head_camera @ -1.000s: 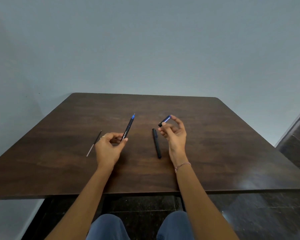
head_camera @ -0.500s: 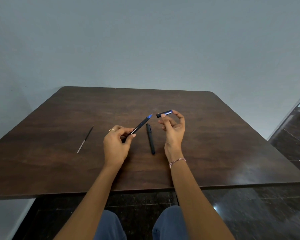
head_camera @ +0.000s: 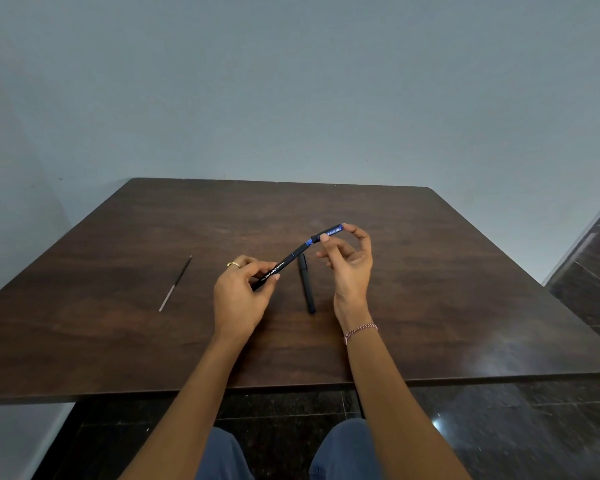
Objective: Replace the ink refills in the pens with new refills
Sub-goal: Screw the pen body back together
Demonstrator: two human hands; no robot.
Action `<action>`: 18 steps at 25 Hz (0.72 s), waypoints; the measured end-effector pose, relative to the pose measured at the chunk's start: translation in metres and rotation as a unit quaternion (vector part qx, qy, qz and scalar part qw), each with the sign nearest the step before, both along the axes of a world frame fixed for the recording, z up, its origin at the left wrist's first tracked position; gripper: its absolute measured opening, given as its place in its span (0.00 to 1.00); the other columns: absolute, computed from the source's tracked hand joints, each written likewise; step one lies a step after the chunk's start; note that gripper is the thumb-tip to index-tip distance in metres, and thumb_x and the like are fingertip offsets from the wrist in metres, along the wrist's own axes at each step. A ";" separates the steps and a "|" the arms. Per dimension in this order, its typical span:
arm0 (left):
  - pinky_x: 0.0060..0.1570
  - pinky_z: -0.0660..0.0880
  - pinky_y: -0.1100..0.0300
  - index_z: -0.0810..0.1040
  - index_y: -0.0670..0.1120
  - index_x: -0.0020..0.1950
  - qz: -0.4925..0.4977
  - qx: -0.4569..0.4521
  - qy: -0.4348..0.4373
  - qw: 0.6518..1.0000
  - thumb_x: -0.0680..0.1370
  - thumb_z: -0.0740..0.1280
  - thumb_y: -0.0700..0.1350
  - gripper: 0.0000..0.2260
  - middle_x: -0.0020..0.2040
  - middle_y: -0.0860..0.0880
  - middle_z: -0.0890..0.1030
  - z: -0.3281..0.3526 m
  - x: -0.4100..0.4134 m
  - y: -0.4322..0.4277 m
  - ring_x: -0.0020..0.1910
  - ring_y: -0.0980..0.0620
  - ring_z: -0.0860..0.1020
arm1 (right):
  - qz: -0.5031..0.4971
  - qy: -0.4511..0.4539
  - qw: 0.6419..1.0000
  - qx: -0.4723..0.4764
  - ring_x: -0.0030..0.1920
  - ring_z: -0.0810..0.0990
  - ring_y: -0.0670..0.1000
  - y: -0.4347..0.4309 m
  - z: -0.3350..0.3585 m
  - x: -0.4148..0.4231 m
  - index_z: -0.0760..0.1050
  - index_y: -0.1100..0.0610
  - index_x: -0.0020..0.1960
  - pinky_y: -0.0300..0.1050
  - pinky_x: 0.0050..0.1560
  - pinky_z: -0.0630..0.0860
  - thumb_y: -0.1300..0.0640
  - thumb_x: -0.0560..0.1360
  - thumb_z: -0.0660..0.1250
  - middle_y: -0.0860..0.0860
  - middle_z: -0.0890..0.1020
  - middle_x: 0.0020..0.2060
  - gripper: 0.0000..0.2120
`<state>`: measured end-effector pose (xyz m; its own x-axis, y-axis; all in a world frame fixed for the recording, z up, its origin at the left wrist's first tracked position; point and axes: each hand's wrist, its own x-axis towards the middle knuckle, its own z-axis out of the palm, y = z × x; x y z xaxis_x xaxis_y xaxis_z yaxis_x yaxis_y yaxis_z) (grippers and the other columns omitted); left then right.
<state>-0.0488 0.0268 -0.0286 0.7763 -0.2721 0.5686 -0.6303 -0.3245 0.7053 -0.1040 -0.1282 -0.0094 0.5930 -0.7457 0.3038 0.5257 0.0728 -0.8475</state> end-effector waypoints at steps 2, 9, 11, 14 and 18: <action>0.40 0.70 0.73 0.84 0.50 0.47 -0.003 0.001 -0.003 1.000 0.70 0.74 0.41 0.07 0.40 0.59 0.76 0.000 0.000 0.000 0.41 0.61 0.77 | 0.005 0.009 1.000 -0.025 0.31 0.80 0.44 0.002 0.000 0.001 0.72 0.51 0.54 0.33 0.36 0.75 0.63 0.71 0.74 0.47 0.83 0.31 0.17; 0.40 0.71 0.72 0.84 0.50 0.47 0.003 -0.001 -0.014 1.000 0.70 0.74 0.41 0.08 0.41 0.59 0.77 0.001 0.000 0.000 0.40 0.61 0.77 | 0.034 0.040 0.995 -0.086 0.35 0.82 0.47 0.007 -0.001 0.002 0.72 0.50 0.54 0.38 0.39 0.78 0.62 0.71 0.74 0.53 0.82 0.36 0.17; 0.39 0.71 0.71 0.83 0.50 0.47 0.007 -0.002 -0.017 1.000 0.70 0.74 0.41 0.08 0.40 0.58 0.77 0.000 0.000 0.000 0.40 0.62 0.77 | 0.048 0.061 0.990 -0.120 0.41 0.84 0.51 0.010 -0.003 0.003 0.70 0.50 0.56 0.42 0.45 0.80 0.61 0.70 0.75 0.56 0.83 0.40 0.20; 0.39 0.75 0.65 0.83 0.50 0.47 0.000 -0.005 -0.029 1.000 0.70 0.74 0.42 0.08 0.41 0.57 0.77 -0.001 0.001 0.000 0.38 0.59 0.77 | 0.085 0.071 0.979 -0.170 0.45 0.85 0.54 0.013 -0.006 0.003 0.65 0.51 0.62 0.41 0.50 0.79 0.63 0.67 0.77 0.60 0.84 0.43 0.29; 0.39 0.76 0.63 0.83 0.51 0.49 -0.014 -0.009 -0.026 1.000 0.70 0.75 0.44 0.09 0.41 0.57 0.78 -0.002 0.002 -0.002 0.39 0.59 0.78 | 0.095 0.054 0.984 -0.144 0.44 0.85 0.55 0.012 -0.006 0.005 0.66 0.51 0.62 0.43 0.51 0.80 0.66 0.67 0.77 0.57 0.84 0.39 0.30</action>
